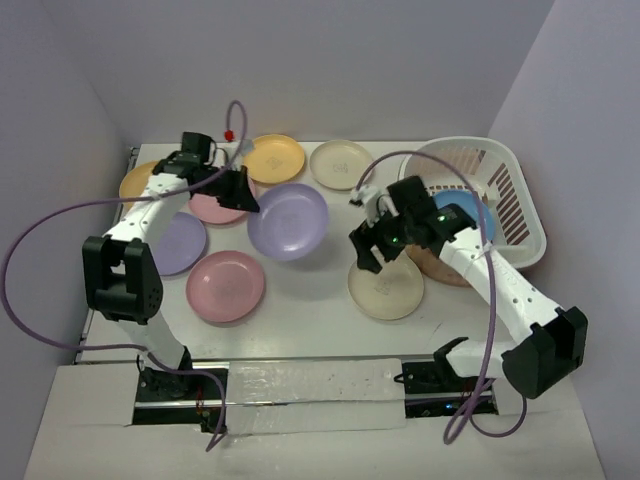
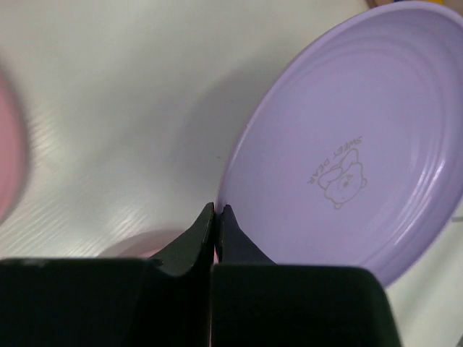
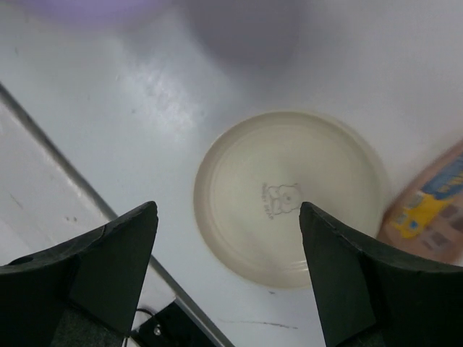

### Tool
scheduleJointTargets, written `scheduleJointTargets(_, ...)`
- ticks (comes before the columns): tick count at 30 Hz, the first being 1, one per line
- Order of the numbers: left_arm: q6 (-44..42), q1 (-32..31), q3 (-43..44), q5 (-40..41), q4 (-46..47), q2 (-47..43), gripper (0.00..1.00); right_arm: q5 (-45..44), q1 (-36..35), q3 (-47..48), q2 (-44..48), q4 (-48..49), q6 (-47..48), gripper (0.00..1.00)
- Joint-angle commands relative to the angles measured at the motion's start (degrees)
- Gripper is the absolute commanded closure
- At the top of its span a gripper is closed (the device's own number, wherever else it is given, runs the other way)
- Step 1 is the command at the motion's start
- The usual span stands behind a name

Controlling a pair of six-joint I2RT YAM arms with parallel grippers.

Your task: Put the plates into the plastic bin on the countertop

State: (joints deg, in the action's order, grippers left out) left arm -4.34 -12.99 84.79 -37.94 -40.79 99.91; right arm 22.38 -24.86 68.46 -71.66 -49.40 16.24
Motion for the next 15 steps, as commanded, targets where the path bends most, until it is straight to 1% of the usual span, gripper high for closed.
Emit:
scheduleJointTargets(1, 8.2, 7.9, 3.6, -3.5, 2.2, -4.1, 1.0, -7.7, -9.9, -7.2, 0.8, 4.7, -2.4, 0.2)
scheduleJointTargets(4, 9.9, 9.8, 3.4, -1.6, 3.1, -5.6, 1.0, -12.3, -16.1, -10.9, -2.3, 7.2, -5.0, 0.25)
scheduleJointTargets(6, 10.6, 11.1, 3.0, -1.2, 3.4, -6.1, 1.0, -14.6, -18.7, -11.9, -4.7, 8.5, -6.1, 0.27)
scheduleJointTargets(9, 10.8, 11.9, 2.9, -0.6, 3.3, -6.7, 1.0, -17.0, -20.3, -11.6, -9.1, 9.9, -7.5, 0.29)
scheduleJointTargets(15, 11.1, 12.8, 2.1, -0.4, 3.6, -7.7, 1.0, -17.3, -23.0, -9.5, -17.0, 11.2, -9.6, 0.32)
